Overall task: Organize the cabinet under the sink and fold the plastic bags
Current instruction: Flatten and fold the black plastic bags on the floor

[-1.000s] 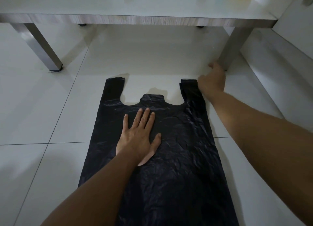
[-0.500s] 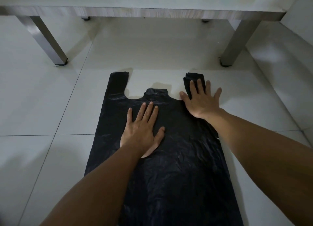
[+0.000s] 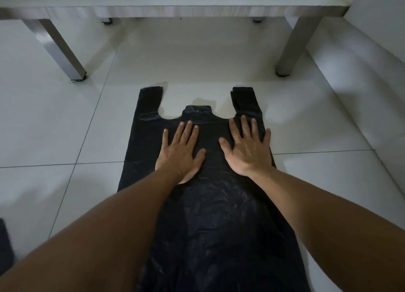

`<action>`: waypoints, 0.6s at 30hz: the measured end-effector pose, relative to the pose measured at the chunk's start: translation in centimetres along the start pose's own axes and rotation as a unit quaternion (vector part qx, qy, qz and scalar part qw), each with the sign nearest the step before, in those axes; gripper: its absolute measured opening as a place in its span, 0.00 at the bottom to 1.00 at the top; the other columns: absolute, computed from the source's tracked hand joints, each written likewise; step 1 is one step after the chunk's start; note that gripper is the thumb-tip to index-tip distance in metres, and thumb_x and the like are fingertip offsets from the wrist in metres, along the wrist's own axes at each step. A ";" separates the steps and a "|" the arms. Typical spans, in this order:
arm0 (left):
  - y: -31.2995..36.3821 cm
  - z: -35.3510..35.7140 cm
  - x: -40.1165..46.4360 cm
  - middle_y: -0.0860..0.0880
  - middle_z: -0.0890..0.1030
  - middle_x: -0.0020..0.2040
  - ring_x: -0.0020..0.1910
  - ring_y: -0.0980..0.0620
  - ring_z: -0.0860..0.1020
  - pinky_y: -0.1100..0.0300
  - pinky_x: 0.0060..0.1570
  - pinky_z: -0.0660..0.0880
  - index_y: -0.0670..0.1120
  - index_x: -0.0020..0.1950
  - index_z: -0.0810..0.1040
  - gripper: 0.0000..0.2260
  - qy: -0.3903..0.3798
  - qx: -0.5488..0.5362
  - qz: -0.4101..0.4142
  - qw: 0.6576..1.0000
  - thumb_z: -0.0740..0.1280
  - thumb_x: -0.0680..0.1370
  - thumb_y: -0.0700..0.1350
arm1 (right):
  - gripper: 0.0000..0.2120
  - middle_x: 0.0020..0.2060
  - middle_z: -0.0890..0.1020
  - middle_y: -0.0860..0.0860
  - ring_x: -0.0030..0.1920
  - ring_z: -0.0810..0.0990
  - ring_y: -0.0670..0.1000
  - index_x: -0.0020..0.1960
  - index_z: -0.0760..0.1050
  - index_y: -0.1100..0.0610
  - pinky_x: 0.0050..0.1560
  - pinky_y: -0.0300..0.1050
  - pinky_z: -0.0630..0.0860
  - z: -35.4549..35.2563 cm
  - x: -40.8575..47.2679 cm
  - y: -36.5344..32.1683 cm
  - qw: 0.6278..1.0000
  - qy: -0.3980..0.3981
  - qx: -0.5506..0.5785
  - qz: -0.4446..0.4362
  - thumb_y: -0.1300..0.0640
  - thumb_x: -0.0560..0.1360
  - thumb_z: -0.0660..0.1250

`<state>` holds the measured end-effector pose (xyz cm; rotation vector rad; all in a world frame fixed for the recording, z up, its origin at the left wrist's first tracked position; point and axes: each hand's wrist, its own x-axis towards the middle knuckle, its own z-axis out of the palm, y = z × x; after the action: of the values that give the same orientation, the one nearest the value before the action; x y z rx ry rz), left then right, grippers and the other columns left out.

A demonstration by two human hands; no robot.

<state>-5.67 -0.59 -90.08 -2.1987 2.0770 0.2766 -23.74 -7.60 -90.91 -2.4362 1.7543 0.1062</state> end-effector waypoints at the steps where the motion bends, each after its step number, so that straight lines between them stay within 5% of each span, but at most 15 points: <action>1: -0.1 -0.3 0.3 0.50 0.35 0.79 0.77 0.51 0.34 0.41 0.74 0.37 0.49 0.79 0.36 0.31 -0.018 -0.012 0.006 1.000 0.43 0.81 0.61 | 0.34 0.80 0.40 0.50 0.79 0.37 0.57 0.80 0.39 0.45 0.75 0.67 0.39 -0.2 0.0 0.0 1.000 -0.010 0.002 0.000 0.32 0.78 0.37; 7: -1.8 -3.0 -1.7 0.48 0.32 0.78 0.77 0.49 0.34 0.38 0.72 0.33 0.49 0.79 0.35 0.34 -0.123 -0.011 -0.018 0.992 0.48 0.81 0.63 | 0.34 0.77 0.31 0.50 0.76 0.29 0.57 0.78 0.32 0.44 0.73 0.68 0.34 -2.5 0.6 0.4 0.990 -0.142 0.022 -0.007 0.32 0.79 0.41; 13: -3.7 -3.9 -7.5 0.47 0.35 0.79 0.78 0.46 0.37 0.37 0.73 0.38 0.49 0.79 0.39 0.35 -0.130 0.022 -0.055 0.990 0.50 0.81 0.64 | 0.33 0.79 0.35 0.50 0.77 0.32 0.58 0.79 0.35 0.45 0.74 0.68 0.36 -3.6 -2.6 -2.6 0.995 -0.071 0.014 -0.066 0.33 0.80 0.41; 15: -4.4 -4.8 -8.8 0.46 0.40 0.80 0.79 0.45 0.43 0.38 0.74 0.42 0.49 0.80 0.43 0.34 -0.141 0.021 -0.072 0.987 0.51 0.81 0.64 | 0.33 0.79 0.38 0.49 0.78 0.35 0.58 0.79 0.36 0.45 0.75 0.66 0.39 -4.8 -3.8 -4.3 0.992 -0.074 0.038 -0.097 0.34 0.80 0.43; 18: -5.4 -6.8 -10.9 0.44 0.62 0.77 0.74 0.42 0.63 0.45 0.71 0.61 0.46 0.78 0.58 0.31 -0.171 -0.027 -0.112 0.979 0.56 0.80 0.63 | 0.33 0.80 0.45 0.50 0.79 0.46 0.57 0.80 0.40 0.45 0.76 0.64 0.49 -7.5 -5.7 -6.8 0.984 -0.114 0.056 -0.123 0.35 0.81 0.46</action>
<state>-0.39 9.05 -81.47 -2.2012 1.6481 0.6447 -19.28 -1.26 -82.20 -2.4255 1.3205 0.2408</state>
